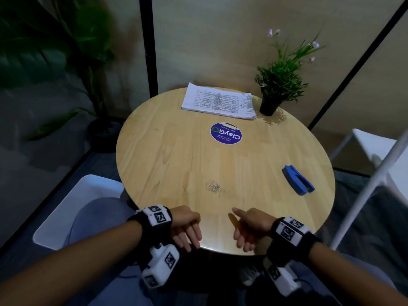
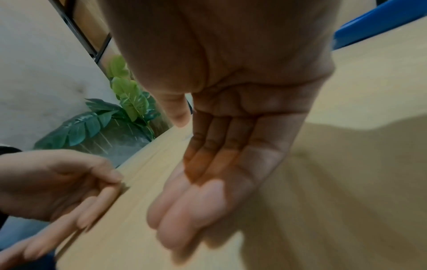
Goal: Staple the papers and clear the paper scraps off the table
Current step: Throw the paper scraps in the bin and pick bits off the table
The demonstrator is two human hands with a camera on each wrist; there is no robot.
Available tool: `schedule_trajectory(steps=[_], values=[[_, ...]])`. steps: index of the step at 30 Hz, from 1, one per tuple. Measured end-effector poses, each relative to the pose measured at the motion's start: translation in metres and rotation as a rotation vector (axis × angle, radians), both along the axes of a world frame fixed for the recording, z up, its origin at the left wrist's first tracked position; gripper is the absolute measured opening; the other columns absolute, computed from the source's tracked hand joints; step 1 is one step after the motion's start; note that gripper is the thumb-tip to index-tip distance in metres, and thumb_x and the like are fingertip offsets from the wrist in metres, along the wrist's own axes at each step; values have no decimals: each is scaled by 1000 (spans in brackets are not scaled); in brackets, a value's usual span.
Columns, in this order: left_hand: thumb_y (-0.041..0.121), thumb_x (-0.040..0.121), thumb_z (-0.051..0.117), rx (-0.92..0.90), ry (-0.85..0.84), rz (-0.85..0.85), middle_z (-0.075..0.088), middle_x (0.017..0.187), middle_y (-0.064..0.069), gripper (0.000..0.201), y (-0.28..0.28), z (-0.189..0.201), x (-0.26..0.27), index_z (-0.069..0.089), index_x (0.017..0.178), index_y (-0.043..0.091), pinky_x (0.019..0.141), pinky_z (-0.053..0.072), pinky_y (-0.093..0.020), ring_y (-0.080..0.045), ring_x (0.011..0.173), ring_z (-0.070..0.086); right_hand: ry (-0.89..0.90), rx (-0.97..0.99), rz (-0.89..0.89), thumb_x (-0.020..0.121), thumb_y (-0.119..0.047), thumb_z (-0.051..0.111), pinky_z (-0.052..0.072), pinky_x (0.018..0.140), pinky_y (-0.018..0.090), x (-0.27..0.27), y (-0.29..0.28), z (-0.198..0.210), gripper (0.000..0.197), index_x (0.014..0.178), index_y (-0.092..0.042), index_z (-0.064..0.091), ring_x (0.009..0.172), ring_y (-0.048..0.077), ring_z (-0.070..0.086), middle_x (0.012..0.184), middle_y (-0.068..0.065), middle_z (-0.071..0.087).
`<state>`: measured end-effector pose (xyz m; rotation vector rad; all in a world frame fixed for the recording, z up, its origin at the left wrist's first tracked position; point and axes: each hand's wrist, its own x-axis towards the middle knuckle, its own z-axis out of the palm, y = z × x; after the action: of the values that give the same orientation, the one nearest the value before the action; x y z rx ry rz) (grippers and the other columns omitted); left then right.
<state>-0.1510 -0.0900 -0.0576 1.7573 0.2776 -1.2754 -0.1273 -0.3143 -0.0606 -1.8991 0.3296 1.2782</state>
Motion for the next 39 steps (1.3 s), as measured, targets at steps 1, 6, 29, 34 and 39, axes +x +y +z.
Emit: schedule_trajectory(steps=[1, 6, 29, 34, 39], values=[[24, 89, 34, -19, -5, 33, 75, 73, -10, 40, -3, 1, 5, 67, 76, 6, 48, 51, -19, -23, 54, 69, -23, 4, 7, 97, -54, 23, 46, 48, 25, 7, 8, 0, 74, 67, 2, 61, 44, 25, 59, 54, 15, 65], [29, 93, 32, -109, -120, 265, 74, 84, -16, 44, -20, -2, 38, 65, 87, 2, 50, 52, -23, -27, 54, 69, -143, 21, -6, 98, -52, 22, 51, 53, 27, 48, 45, 2, 72, 72, 2, 62, 48, 26, 62, 56, 14, 66], [76, 81, 25, 768, -791, -419, -25, 155, -12, 107, 6, -32, 38, -16, 147, 3, 120, -5, -40, -23, 146, -19, -775, -734, 732, 80, -78, 12, -5, 115, 56, 43, 24, -20, 97, 148, -13, -13, 145, 24, -18, 156, 0, -23], [75, 83, 18, 694, -862, -487, -21, 157, -6, 98, -14, -32, 50, -13, 149, 8, 118, -10, -42, -19, 147, -17, -802, -663, 922, 80, -74, 6, -5, 114, 56, 51, 49, -17, 92, 148, -14, -12, 145, 25, -18, 156, 0, -22], [75, 84, 16, 600, -869, -537, -23, 157, -2, 91, -13, -30, 67, -11, 150, 18, 118, -11, -46, -17, 146, -20, -808, -510, 775, 97, -47, 30, 7, 116, 52, 81, 40, 2, 70, 150, -16, -4, 147, 23, -8, 159, 0, -15]])
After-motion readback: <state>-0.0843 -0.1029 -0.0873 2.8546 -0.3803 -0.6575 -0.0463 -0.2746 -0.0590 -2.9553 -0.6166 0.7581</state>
